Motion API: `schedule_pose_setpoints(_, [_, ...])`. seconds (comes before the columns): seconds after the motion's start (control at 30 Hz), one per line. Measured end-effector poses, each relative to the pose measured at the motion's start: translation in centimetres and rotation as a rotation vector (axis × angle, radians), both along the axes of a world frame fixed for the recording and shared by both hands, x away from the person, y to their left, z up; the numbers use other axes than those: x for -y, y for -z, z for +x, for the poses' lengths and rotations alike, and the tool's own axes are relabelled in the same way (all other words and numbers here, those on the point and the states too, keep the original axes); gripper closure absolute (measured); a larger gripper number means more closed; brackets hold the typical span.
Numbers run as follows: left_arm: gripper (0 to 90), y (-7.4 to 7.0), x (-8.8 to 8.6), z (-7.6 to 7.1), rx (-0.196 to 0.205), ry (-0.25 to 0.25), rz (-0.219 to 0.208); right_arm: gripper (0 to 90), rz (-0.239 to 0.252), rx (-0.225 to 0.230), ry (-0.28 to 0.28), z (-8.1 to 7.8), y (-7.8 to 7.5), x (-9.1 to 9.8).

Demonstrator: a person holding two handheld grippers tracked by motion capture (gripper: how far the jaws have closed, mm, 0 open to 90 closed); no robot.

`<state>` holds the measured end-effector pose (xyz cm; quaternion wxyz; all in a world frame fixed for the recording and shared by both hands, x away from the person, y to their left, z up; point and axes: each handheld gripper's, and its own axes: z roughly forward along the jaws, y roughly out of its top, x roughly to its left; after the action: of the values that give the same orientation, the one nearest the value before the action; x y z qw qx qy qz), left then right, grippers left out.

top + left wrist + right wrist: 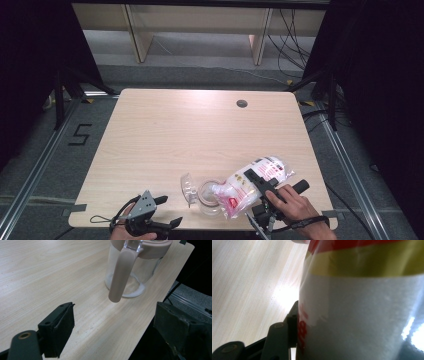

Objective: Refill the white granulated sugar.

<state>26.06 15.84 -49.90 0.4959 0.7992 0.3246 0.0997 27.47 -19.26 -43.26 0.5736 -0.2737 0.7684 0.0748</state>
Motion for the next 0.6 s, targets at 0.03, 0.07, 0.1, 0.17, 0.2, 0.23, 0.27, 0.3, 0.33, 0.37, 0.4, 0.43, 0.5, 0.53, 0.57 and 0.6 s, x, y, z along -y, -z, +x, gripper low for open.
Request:
schedule_pose_setpoints(0.03, [16.4, 0.02, 0.01, 0.00, 0.001, 0.000, -0.002, 49.8, -0.002, 0.000, 0.001, 0.00, 0.00, -0.01])
schedule_pose_setpoints(0.07, [16.4, -0.03, -0.02, -0.02, 0.000, 0.000, 0.004, 49.8, 0.002, -0.005, 0.008, -0.04, 0.08, 0.02])
schedule_pose_setpoints(0.1, [16.4, -0.03, -0.01, -0.02, 0.000, 0.000, 0.003, 49.8, 0.010, -0.015, 0.024, -0.10, 0.18, 0.07])
schedule_pose_setpoints(0.17, [16.4, -0.02, -0.01, -0.01, 0.000, -0.001, 0.002, 49.8, 0.009, -0.013, 0.023, -0.15, 0.19, 0.05])
schedule_pose_setpoints(0.2, [16.4, -0.02, -0.02, -0.01, 0.000, 0.000, 0.003, 49.8, 0.011, -0.015, 0.028, -0.18, 0.17, 0.04])
schedule_pose_setpoints(0.23, [16.4, 0.02, 0.01, 0.01, 0.001, 0.001, -0.003, 49.9, 0.018, -0.020, 0.038, -0.26, 0.20, 0.08])
schedule_pose_setpoints(0.27, [16.4, -0.02, -0.01, -0.01, 0.001, 0.000, 0.003, 49.8, 0.013, -0.013, 0.026, -0.23, 0.13, 0.03])
schedule_pose_setpoints(0.3, [16.4, -0.03, -0.01, -0.02, 0.001, 0.000, 0.004, 49.9, 0.006, -0.010, 0.018, -0.20, 0.04, -0.02])
schedule_pose_setpoints(0.33, [16.4, -0.05, -0.06, 0.03, 0.009, 0.008, 0.008, 49.8, 0.005, -0.010, 0.018, -0.21, 0.01, -0.02])
schedule_pose_setpoints(0.37, [16.4, -0.03, -0.02, -0.02, 0.001, -0.001, 0.003, 49.9, 0.005, -0.008, 0.018, -0.23, 0.01, -0.02])
schedule_pose_setpoints(0.4, [16.4, -0.02, -0.02, -0.01, 0.001, 0.000, 0.002, 49.9, 0.004, -0.009, 0.018, -0.25, 0.00, -0.02])
schedule_pose_setpoints(0.43, [16.4, -0.03, -0.02, -0.01, 0.000, 0.000, 0.002, 49.9, 0.006, -0.011, 0.018, -0.26, 0.01, -0.01])
schedule_pose_setpoints(0.5, [16.4, -0.03, -0.02, -0.01, 0.001, 0.000, 0.001, 49.9, 0.007, -0.011, 0.015, -0.25, 0.03, -0.03])
schedule_pose_setpoints(0.53, [16.4, -0.03, -0.03, -0.01, 0.001, 0.000, 0.002, 49.9, 0.007, -0.012, 0.015, -0.25, 0.03, -0.03])
schedule_pose_setpoints(0.57, [16.4, -0.02, -0.02, -0.01, 0.001, -0.001, 0.001, 49.9, 0.006, -0.012, 0.014, -0.25, 0.06, -0.04])
schedule_pose_setpoints(0.6, [16.4, -0.03, -0.04, 0.00, 0.001, -0.002, 0.002, 49.9, 0.006, -0.012, 0.013, -0.25, 0.07, -0.04])
